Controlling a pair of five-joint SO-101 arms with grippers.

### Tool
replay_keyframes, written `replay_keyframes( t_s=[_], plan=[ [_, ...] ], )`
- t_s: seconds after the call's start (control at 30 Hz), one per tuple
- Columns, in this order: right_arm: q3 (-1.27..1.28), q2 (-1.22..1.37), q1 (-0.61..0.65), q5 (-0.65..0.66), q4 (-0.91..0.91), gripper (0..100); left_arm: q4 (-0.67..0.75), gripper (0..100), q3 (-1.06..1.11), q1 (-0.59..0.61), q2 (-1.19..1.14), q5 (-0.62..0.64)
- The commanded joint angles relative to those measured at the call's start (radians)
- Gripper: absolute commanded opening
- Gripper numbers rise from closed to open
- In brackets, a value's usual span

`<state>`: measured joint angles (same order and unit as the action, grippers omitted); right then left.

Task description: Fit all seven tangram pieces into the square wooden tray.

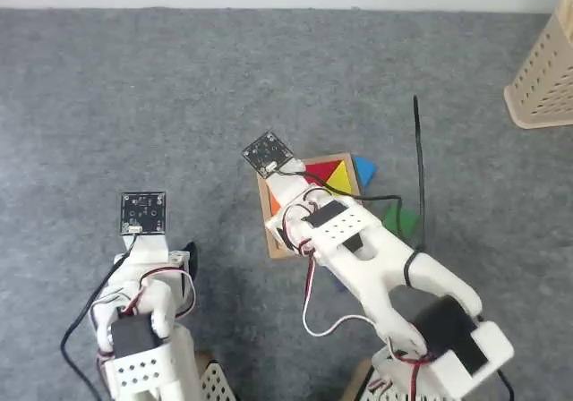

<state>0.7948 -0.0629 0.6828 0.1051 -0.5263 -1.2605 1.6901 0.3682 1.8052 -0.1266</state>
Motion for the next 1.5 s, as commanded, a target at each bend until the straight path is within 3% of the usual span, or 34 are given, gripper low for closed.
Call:
replay_keyframes(
  t_s=[0.0, 0.13, 0.3, 0.97, 1.13, 1.3, 1.47],
  plan=[
    [-0.048, 0.019, -0.019, 0.017, -0.082, 0.6, -0.003, 23, -0.004, 0.005, 0.015, 0.009],
    [-0.068, 0.019, -0.047, 0.025, -0.199, 0.6, -0.003, 23, -0.004, 0.005, 0.015, 0.009],
    [-0.064, 0.019, -0.091, 0.127, -0.254, 0.6, -0.003, 23, -0.004, 0.005, 0.015, 0.009],
    [-0.069, 0.018, -0.375, 0.193, -0.337, 0.6, -0.003, 23, -0.004, 0.005, 0.015, 0.009],
    [-0.048, -0.116, -0.332, 0.173, -0.335, 0.6, -0.003, 23, -0.004, 0.005, 0.015, 0.009],
    [-0.020, -0.295, -0.205, 0.054, -0.271, 0.6, -0.003, 23, -0.004, 0.005, 0.015, 0.009],
    [0.006, -0.268, -0.151, 0.028, -0.150, 0.7, -0.003, 23, -0.004, 0.005, 0.015, 0.009]
  ],
)
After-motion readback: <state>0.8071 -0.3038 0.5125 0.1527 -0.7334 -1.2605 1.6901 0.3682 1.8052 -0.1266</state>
